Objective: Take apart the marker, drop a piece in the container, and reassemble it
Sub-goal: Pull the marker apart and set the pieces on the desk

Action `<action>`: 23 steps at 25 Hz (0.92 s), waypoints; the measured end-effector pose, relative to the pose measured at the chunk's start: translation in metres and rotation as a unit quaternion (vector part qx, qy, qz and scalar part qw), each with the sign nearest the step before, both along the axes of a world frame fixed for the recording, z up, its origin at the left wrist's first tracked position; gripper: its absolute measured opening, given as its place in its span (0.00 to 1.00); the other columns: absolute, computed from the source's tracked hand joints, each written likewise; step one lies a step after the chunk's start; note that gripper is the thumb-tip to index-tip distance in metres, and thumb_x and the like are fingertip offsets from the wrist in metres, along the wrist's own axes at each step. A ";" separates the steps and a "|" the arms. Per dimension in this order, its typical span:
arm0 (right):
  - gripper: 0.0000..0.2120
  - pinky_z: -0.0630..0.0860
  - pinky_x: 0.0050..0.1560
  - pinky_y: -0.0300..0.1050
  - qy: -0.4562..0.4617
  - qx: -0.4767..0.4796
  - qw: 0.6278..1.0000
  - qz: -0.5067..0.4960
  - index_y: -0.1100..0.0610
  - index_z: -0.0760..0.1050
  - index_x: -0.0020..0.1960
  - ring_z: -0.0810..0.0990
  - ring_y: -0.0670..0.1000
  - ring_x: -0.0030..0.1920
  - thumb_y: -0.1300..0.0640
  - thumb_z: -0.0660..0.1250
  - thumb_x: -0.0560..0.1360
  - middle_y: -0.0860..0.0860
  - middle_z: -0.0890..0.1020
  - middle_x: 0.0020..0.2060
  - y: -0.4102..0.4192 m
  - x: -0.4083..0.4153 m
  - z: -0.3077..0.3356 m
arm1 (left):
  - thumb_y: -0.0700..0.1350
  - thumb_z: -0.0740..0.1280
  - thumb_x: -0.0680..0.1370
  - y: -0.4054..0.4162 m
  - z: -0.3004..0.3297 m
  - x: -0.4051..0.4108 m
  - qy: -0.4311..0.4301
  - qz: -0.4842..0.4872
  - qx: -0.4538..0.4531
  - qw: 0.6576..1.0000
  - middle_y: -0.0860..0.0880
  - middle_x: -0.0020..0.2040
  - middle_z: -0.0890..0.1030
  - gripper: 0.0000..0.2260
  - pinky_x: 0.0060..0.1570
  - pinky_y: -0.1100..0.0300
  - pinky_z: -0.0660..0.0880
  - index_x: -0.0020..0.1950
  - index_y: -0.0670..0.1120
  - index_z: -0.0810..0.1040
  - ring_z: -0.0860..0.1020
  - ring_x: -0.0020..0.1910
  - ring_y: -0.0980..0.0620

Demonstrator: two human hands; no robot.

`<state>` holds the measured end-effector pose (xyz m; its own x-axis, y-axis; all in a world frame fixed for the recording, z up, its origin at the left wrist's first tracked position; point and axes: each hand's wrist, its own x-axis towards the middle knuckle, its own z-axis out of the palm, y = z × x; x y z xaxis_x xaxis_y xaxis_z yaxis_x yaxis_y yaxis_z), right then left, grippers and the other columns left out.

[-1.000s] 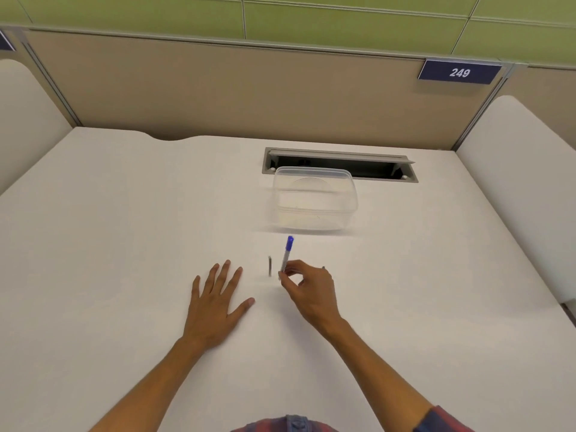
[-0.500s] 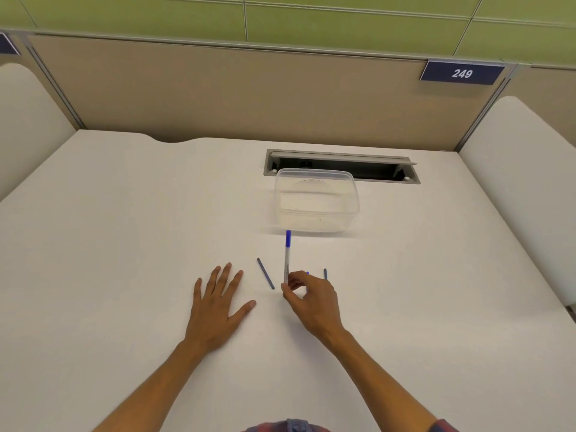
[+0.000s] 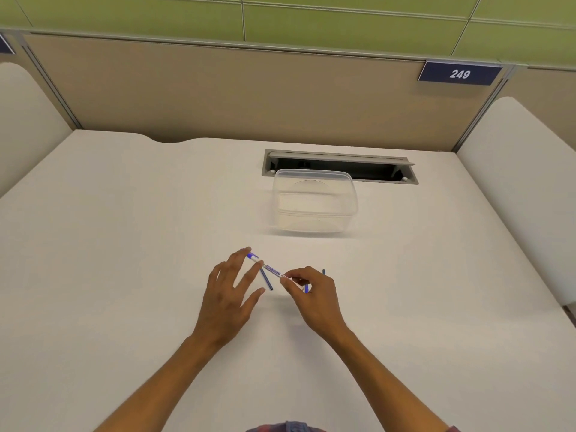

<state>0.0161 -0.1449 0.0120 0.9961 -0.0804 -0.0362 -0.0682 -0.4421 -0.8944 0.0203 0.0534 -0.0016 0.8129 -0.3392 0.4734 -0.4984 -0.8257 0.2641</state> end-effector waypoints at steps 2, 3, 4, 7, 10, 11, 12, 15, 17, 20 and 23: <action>0.07 0.73 0.47 0.28 0.015 0.026 0.999 0.019 0.50 0.84 0.49 0.81 0.42 0.49 0.49 0.70 0.77 0.42 0.84 0.46 0.001 0.002 0.004 | 0.50 0.62 0.79 -0.004 0.004 0.005 -0.020 -0.039 0.032 0.999 0.43 0.70 0.72 0.20 0.68 0.48 0.62 0.69 0.45 0.73 0.67 0.71 0.44; 0.07 0.72 0.47 0.26 0.022 0.037 0.999 0.031 0.51 0.85 0.49 0.81 0.42 0.49 0.50 0.70 0.77 0.43 0.85 0.46 0.001 0.004 0.006 | 0.48 0.64 0.78 -0.005 0.005 0.007 -0.030 -0.050 0.045 0.997 0.45 0.67 0.76 0.17 0.68 0.47 0.63 0.66 0.45 0.76 0.70 0.69 0.43; 0.07 0.72 0.46 0.25 0.028 0.045 0.998 0.043 0.52 0.85 0.49 0.81 0.42 0.49 0.51 0.70 0.77 0.44 0.85 0.46 0.002 0.005 0.008 | 0.45 0.67 0.77 -0.005 0.005 0.008 -0.039 -0.054 0.052 0.996 0.46 0.62 0.80 0.14 0.66 0.45 0.65 0.62 0.45 0.78 0.73 0.66 0.43; 0.11 0.72 0.45 0.33 0.052 0.070 0.994 0.064 0.54 0.85 0.47 0.80 0.46 0.43 0.48 0.68 0.78 0.47 0.85 0.41 0.007 0.010 0.010 | 0.40 0.70 0.75 0.001 0.003 0.014 -0.047 -0.047 0.053 0.996 0.48 0.49 0.85 0.08 0.63 0.45 0.68 0.53 0.44 0.82 0.80 0.57 0.44; 0.18 0.73 0.44 0.46 0.065 0.085 0.994 0.034 0.55 0.84 0.42 0.79 0.55 0.39 0.45 0.63 0.80 0.57 0.85 0.39 0.009 0.019 0.006 | 0.44 0.61 0.79 0.014 -0.003 0.019 -0.036 -0.025 0.048 0.998 0.49 0.45 0.84 0.11 0.62 0.47 0.67 0.51 0.44 0.82 0.80 0.54 0.45; 0.17 0.74 0.44 0.47 0.064 0.070 0.995 0.021 0.55 0.83 0.42 0.81 0.56 0.41 0.46 0.63 0.81 0.57 0.85 0.40 0.010 0.023 0.004 | 0.45 0.59 0.79 0.018 -0.005 0.020 -0.028 -0.014 0.045 0.998 0.49 0.45 0.84 0.12 0.62 0.48 0.67 0.52 0.44 0.82 0.80 0.53 0.45; 0.14 0.74 0.46 0.46 0.059 0.033 0.998 0.015 0.54 0.83 0.44 0.81 0.55 0.43 0.48 0.64 0.80 0.55 0.86 0.41 0.011 0.027 0.000 | 0.45 0.59 0.79 0.023 -0.007 0.021 -0.025 -0.002 0.043 0.999 0.49 0.45 0.84 0.13 0.61 0.48 0.67 0.52 0.44 0.82 0.80 0.53 0.45; 0.08 0.77 0.48 0.44 0.058 -0.125 0.990 0.035 0.51 0.83 0.51 0.82 0.49 0.48 0.53 0.66 0.77 0.47 0.86 0.48 0.019 0.036 -0.008 | 0.45 0.58 0.79 0.035 -0.013 0.021 -0.013 0.042 0.038 0.998 0.48 0.45 0.84 0.13 0.59 0.50 0.66 0.51 0.44 0.82 0.80 0.52 0.45; 0.10 0.75 0.47 0.44 0.059 -0.202 0.976 0.054 0.51 0.83 0.54 0.82 0.50 0.51 0.51 0.67 0.75 0.47 0.85 0.50 0.026 0.040 -0.013 | 0.45 0.58 0.79 0.041 -0.017 0.021 -0.002 0.070 0.035 0.997 0.48 0.45 0.83 0.13 0.59 0.50 0.65 0.51 0.44 0.82 0.80 0.52 0.45; 0.13 0.74 0.49 0.47 0.043 -0.273 0.959 0.070 0.53 0.82 0.55 0.81 0.53 0.50 0.47 0.67 0.76 0.49 0.84 0.49 0.035 0.044 -0.019 | 0.46 0.57 0.79 0.045 -0.020 0.022 0.008 0.088 0.029 0.996 0.48 0.45 0.83 0.14 0.59 0.51 0.64 0.51 0.44 0.82 0.80 0.51 0.46; 0.10 0.71 0.44 0.46 0.009 -0.309 0.948 0.076 0.54 0.82 0.51 0.81 0.55 0.47 0.51 0.64 0.77 0.50 0.84 0.46 0.040 0.044 -0.023 | 0.46 0.58 0.78 0.047 -0.020 0.022 0.008 0.100 0.017 0.995 0.48 0.43 0.82 0.14 0.55 0.53 0.64 0.51 0.44 0.82 0.79 0.49 0.46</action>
